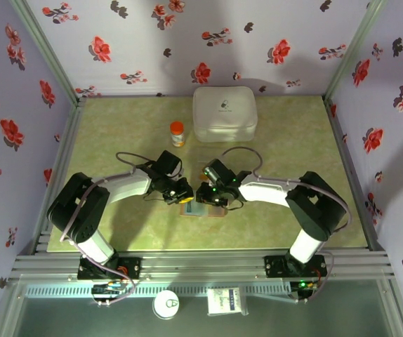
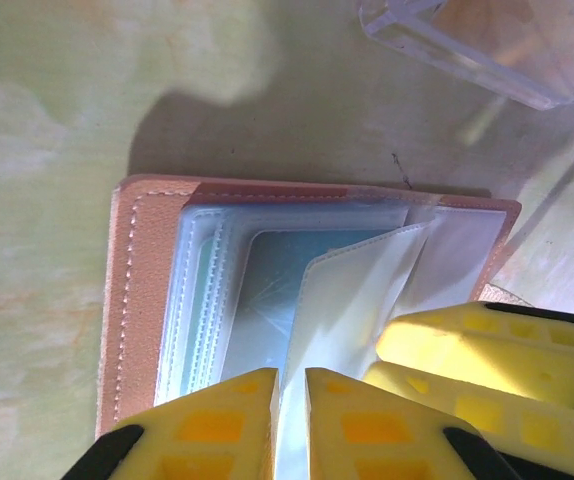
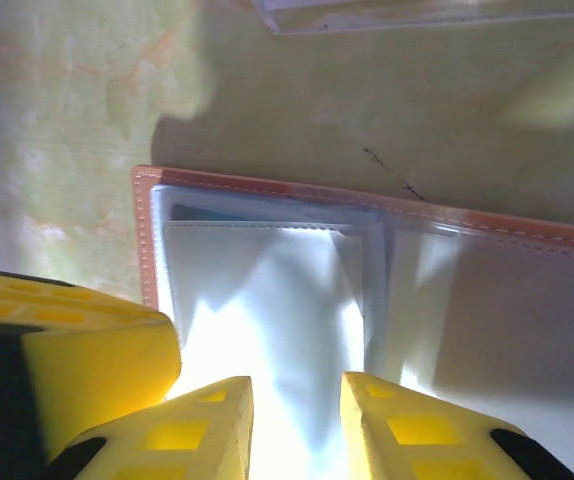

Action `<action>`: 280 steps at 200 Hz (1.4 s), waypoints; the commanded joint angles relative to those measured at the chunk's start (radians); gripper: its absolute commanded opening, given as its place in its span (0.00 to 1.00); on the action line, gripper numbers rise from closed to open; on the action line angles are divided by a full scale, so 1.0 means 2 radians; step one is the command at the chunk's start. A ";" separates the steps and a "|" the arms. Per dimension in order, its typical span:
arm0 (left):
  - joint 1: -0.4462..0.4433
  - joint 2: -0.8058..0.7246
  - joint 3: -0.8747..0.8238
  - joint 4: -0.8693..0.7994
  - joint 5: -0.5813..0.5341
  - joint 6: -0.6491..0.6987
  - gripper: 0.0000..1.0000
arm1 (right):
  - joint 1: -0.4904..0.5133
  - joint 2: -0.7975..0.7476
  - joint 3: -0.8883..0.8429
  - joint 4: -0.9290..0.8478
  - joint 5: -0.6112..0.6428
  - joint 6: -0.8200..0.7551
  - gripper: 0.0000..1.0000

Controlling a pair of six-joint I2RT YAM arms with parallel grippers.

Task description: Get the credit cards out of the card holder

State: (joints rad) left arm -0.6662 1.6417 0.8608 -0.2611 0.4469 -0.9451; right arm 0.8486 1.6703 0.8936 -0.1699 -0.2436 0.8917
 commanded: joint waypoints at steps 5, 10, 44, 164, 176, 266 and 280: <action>-0.006 -0.011 0.006 -0.004 0.006 -0.007 0.14 | -0.006 -0.023 -0.010 0.009 -0.001 0.006 0.29; -0.006 -0.012 0.007 -0.005 0.006 -0.007 0.14 | -0.006 -0.026 -0.011 0.009 -0.001 0.006 0.29; -0.011 -0.015 0.018 -0.013 0.007 -0.006 0.15 | -0.012 -0.038 -0.018 0.008 0.004 0.006 0.29; -0.038 -0.004 0.076 -0.045 0.007 -0.003 0.16 | -0.057 -0.123 -0.046 -0.044 0.032 -0.021 0.29; -0.043 0.005 0.086 -0.049 0.007 -0.002 0.16 | -0.060 -0.137 -0.050 -0.056 0.040 -0.026 0.28; -0.079 0.081 0.160 -0.060 0.010 0.004 0.18 | -0.078 -0.221 -0.094 -0.102 0.053 -0.028 0.32; -0.076 0.073 0.162 -0.075 -0.010 0.010 0.18 | -0.078 -0.219 -0.098 -0.098 0.045 -0.024 0.31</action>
State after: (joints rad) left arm -0.8165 1.8019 1.1503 -0.3416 0.4553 -0.9440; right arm 0.6998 1.2449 0.7216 -0.3470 -0.1524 0.8448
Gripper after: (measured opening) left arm 0.184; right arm 0.315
